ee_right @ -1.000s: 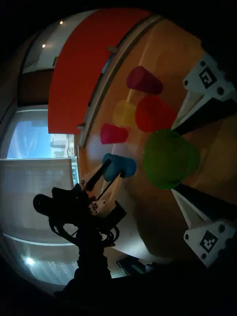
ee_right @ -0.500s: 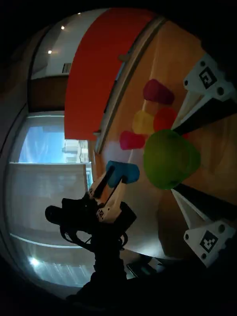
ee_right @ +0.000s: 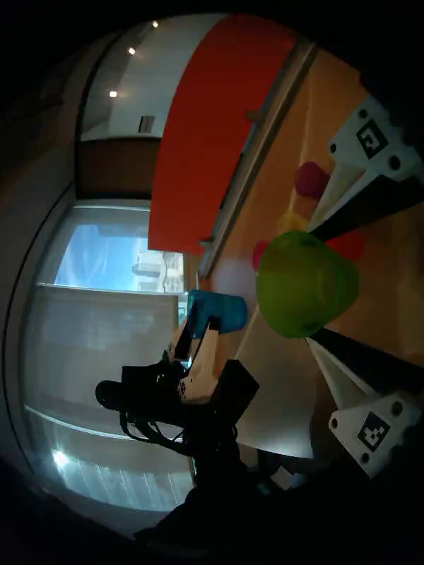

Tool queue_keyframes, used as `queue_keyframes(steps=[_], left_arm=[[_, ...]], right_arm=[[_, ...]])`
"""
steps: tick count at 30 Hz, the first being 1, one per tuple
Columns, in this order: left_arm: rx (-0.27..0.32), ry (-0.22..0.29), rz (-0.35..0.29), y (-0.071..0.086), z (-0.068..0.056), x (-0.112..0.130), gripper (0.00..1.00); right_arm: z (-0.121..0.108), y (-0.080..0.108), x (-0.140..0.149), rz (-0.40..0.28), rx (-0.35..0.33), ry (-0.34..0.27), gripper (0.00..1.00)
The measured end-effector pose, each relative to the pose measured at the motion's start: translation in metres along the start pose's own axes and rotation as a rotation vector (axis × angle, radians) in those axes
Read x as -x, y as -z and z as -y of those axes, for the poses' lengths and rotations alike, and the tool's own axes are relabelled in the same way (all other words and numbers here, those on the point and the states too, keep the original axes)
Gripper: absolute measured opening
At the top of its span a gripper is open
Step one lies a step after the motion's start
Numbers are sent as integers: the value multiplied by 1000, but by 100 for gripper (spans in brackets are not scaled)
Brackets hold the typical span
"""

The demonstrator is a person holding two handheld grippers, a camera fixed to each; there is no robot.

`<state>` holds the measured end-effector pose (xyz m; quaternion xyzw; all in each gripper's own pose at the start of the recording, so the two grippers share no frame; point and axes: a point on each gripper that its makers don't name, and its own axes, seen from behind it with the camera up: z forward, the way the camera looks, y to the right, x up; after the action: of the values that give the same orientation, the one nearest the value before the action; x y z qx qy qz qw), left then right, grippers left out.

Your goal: Pour water

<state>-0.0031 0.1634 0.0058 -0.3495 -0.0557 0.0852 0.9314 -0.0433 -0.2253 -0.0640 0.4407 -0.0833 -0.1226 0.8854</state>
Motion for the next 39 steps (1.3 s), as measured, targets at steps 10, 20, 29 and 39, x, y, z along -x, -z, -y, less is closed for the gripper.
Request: queue_keyframes(steps=[10, 20, 29, 39], left_arm=[[-1, -3, -40, 2, -6, -17, 86], [7, -3, -42, 2, -9, -19, 86], [13, -13, -50, 1, -10, -23, 86], [-2, -38, -65, 0, -7, -31, 86]], right_arm=[[1, 5, -18, -51, 7, -10, 88], [2, 5, -28, -89, 8, -16, 89], [-2, 6, -31, -108, 15, -23, 89], [-5, 6, -31, -121, 13, -53, 88]])
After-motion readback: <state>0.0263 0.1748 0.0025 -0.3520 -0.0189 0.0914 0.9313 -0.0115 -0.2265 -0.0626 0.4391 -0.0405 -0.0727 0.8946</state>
